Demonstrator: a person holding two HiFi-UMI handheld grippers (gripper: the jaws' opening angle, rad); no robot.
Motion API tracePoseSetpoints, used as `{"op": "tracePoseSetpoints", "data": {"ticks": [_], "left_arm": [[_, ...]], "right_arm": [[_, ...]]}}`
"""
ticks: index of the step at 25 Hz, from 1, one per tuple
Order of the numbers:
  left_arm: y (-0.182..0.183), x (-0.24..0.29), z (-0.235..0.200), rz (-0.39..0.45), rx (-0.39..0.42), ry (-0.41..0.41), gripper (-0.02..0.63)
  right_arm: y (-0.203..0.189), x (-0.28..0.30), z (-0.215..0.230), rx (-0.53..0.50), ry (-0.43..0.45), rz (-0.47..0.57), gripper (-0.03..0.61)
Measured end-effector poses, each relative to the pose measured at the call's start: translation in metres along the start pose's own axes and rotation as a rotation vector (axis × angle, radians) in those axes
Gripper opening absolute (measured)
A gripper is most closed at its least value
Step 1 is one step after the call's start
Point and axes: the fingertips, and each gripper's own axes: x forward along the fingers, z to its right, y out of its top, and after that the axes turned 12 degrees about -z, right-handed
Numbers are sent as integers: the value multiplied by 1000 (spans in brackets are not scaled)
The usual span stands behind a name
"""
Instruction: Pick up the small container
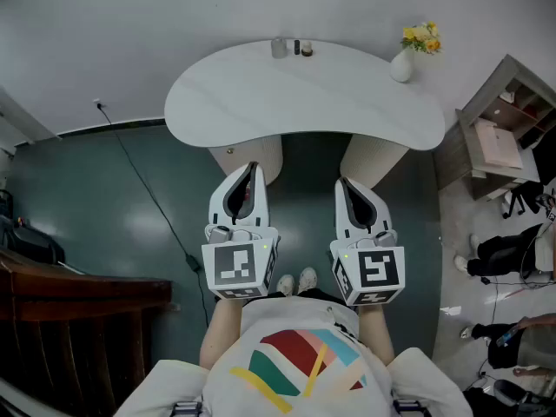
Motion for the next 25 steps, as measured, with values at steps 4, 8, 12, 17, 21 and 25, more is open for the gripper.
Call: {"op": "tracePoseSetpoints", "data": {"ticks": [4, 8, 12, 17, 21, 25], "left_arm": [[0, 0, 3, 4, 1, 1, 18], [2, -2, -1, 10, -9, 16, 17], [5, 0, -6, 19, -22, 31, 18], [8, 13, -3, 12, -30, 41, 18], [8, 26, 2, 20, -37, 49, 18], [4, 33, 7, 17, -61, 55, 18]], "right_arm": [[-3, -1, 1, -9, 6, 0, 11], [-2, -3, 2, -18, 10, 9, 11], [-1, 1, 3, -10, 54, 20, 11], [8, 6, 11, 26, 127, 58, 11], [6, 15, 27, 14, 121, 55, 11], [1, 20, 40, 12, 119, 37, 11]]}}
